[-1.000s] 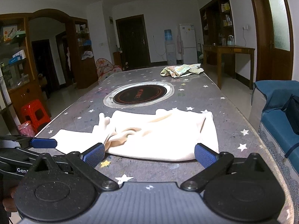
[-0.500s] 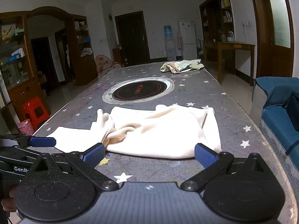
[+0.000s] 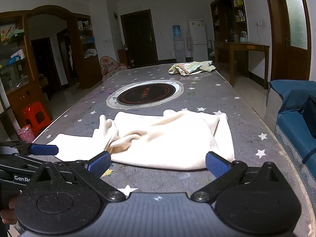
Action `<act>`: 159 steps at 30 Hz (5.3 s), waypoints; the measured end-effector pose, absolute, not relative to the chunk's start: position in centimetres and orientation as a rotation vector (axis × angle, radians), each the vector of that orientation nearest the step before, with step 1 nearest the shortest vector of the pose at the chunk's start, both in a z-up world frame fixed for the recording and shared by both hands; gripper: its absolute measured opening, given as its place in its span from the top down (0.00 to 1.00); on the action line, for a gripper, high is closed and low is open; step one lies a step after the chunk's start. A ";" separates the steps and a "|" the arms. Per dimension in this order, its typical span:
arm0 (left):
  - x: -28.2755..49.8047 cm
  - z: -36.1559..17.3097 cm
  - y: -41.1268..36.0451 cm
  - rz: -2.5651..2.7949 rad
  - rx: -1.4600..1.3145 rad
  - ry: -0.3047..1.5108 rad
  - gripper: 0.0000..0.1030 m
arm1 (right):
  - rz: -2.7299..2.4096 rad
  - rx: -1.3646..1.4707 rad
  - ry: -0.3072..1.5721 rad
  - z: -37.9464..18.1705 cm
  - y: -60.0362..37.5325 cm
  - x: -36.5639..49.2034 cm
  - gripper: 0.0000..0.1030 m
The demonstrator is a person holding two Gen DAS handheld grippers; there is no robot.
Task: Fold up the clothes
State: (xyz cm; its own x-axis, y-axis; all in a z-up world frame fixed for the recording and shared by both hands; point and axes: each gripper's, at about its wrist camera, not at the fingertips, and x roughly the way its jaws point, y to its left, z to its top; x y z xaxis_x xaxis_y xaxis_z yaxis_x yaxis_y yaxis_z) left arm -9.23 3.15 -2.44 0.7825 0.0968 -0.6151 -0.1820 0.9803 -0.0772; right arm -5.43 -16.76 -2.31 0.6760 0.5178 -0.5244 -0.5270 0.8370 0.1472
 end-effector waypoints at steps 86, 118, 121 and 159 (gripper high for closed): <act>3.4 -3.9 10.0 0.088 -0.238 0.722 0.53 | 0.666 -0.215 0.674 -4.9 -10.0 12.6 0.31; 3.9 -1.3 14.1 0.010 -0.262 0.634 0.89 | 0.746 -0.285 0.566 0.5 -8.7 13.7 0.85; 4.8 1.1 15.6 0.044 -0.253 0.574 0.89 | 0.747 -0.273 0.503 2.7 -7.6 14.5 0.85; -17.2 -2.9 9.7 -0.189 -0.105 0.666 0.90 | 1.204 -0.472 0.705 2.4 -14.6 -5.8 0.78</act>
State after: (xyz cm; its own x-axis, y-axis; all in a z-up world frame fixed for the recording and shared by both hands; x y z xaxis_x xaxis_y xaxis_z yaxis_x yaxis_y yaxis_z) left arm -17.17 9.67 -2.91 0.7698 -0.2075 -0.6036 0.1401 0.9776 -0.1573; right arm -5.76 -14.56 2.44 0.1901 0.6751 -0.7128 -0.9520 0.3042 0.0342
